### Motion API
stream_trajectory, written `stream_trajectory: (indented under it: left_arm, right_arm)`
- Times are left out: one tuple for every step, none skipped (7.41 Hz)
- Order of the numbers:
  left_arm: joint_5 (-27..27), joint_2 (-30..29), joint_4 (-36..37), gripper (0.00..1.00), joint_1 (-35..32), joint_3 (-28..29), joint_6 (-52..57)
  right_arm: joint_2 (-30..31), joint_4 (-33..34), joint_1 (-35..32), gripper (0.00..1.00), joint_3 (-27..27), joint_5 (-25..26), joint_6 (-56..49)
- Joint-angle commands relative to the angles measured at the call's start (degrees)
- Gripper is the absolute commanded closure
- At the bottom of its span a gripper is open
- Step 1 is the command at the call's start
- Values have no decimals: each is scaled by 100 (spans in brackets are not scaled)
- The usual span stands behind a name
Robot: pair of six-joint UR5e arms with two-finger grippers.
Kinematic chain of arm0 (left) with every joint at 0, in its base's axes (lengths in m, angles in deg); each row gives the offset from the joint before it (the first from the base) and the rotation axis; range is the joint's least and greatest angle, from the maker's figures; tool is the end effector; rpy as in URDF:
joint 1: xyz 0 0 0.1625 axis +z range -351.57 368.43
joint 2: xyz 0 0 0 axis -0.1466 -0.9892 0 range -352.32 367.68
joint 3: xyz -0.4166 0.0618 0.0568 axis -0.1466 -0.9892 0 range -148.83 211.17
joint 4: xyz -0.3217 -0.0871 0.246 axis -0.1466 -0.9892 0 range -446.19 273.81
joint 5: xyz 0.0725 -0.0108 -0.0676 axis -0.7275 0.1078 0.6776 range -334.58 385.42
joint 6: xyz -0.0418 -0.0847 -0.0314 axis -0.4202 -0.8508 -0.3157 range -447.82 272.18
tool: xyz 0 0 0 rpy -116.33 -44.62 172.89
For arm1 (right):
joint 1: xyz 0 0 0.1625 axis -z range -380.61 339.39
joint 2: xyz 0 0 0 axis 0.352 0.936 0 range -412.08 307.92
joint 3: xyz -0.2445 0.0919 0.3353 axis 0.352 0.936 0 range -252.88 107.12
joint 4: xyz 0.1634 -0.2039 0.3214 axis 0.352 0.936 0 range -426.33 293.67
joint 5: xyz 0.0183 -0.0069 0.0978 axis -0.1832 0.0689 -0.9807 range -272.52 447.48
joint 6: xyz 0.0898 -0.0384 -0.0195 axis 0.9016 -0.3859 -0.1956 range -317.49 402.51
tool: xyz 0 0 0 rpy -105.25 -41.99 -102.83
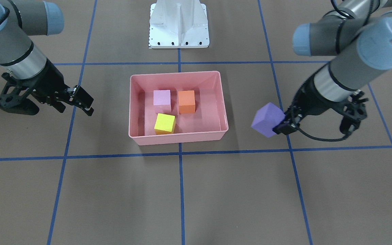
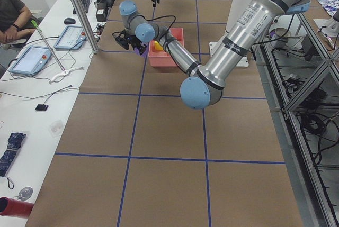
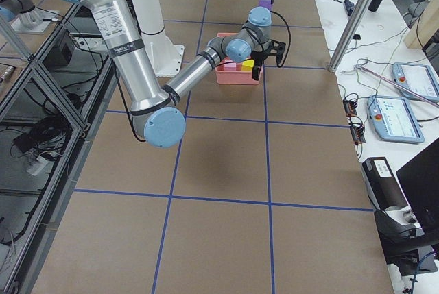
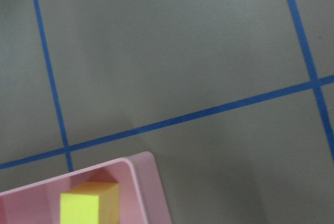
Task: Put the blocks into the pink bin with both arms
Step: 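Carry the purple cube into the bin with the left gripper and release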
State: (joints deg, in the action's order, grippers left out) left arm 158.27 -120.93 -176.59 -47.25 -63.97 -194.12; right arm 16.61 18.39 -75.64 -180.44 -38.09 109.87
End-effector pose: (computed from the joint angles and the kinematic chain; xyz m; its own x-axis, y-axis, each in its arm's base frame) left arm 0.3241 -0.5910 0.2062 0.2934 -0.7947 -0.5314 0.4385 0.6058 -0.6638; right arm -0.2751 -0.5249 0.3010 0.5467 0.2353 0.8036 -0.2425 0.9631 -0.1170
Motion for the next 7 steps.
stream_trajectory:
  left_arm:
    - [-1010, -619, 172, 100, 1213, 3, -645]
    - [-1345, -595, 198, 100, 1583, 12, -707]
    - [-1627, -560, 216, 100, 1822, 21, -708]
    - [-1726, -429, 242, 97, 1859, 47, -673]
    - [-1735, -384, 251, 88, 1868, 74, -638]
    - [-1770, -401, 242, 85, 1877, 170, -628]
    - [-1771, -401, 233, 20, 1877, 214, -611]
  right_arm:
    - [494, -26, -305, 0, -2, -2, -643]
    - [522, -26, -315, 0, 16, -2, -707]
    - [531, -26, -315, 0, 24, -2, -707]
    - [532, -26, -315, 0, 42, -2, -707]
    - [540, -26, -315, 0, 25, -2, -707]
    - [549, -26, -315, 0, 25, -2, -707]
    - [549, -26, -315, 0, 25, 7, -707]
